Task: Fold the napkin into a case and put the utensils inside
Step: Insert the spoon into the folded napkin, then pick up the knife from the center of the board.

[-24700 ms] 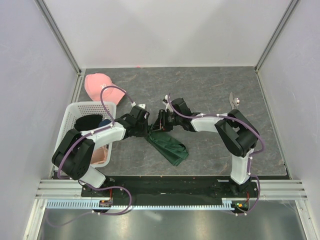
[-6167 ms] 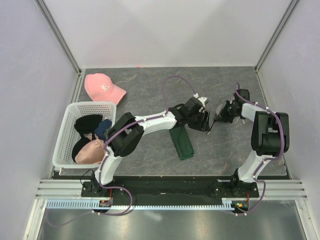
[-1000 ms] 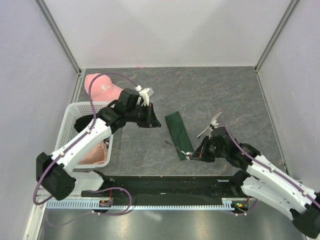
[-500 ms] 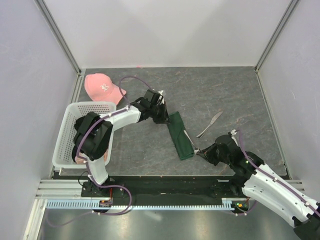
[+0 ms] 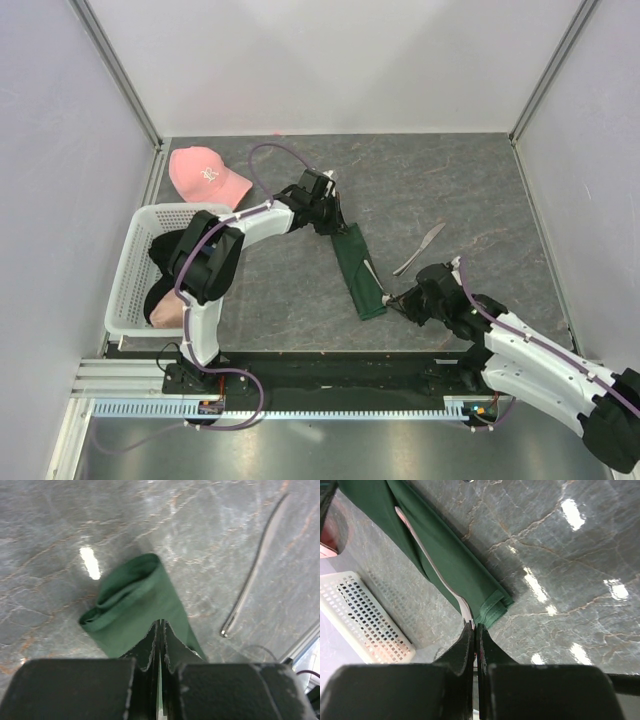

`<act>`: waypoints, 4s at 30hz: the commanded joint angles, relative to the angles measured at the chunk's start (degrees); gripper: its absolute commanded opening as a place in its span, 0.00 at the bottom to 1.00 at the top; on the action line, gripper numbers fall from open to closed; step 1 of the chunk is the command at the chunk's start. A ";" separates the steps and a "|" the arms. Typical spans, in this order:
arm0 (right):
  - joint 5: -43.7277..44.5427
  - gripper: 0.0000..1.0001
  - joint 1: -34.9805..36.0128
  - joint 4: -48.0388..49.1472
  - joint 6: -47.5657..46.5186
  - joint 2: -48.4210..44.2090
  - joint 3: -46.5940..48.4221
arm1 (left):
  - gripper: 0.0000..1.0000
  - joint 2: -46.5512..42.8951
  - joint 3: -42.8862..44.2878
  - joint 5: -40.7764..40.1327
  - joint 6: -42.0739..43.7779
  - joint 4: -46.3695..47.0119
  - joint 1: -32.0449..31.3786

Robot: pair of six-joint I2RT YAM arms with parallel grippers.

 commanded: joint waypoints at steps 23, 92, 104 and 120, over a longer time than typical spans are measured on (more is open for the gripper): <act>1.71 0.00 0.03 11.24 0.15 6.70 -1.69 | 0.02 3.71 2.12 -2.19 -0.95 -2.17 1.06; 13.67 0.47 -20.72 -16.97 -46.96 53.90 45.33 | 0.37 -33.99 -16.34 -10.36 3.18 -3.50 -17.65; 14.27 0.43 -20.72 -10.64 -44.15 61.90 42.43 | 0.61 -27.32 -13.27 -11.50 5.46 -1.21 -19.77; -4.17 0.00 -29.23 7.29 -44.41 51.63 24.07 | 0.64 -1.05 7.81 -5.53 10.65 -3.49 -20.38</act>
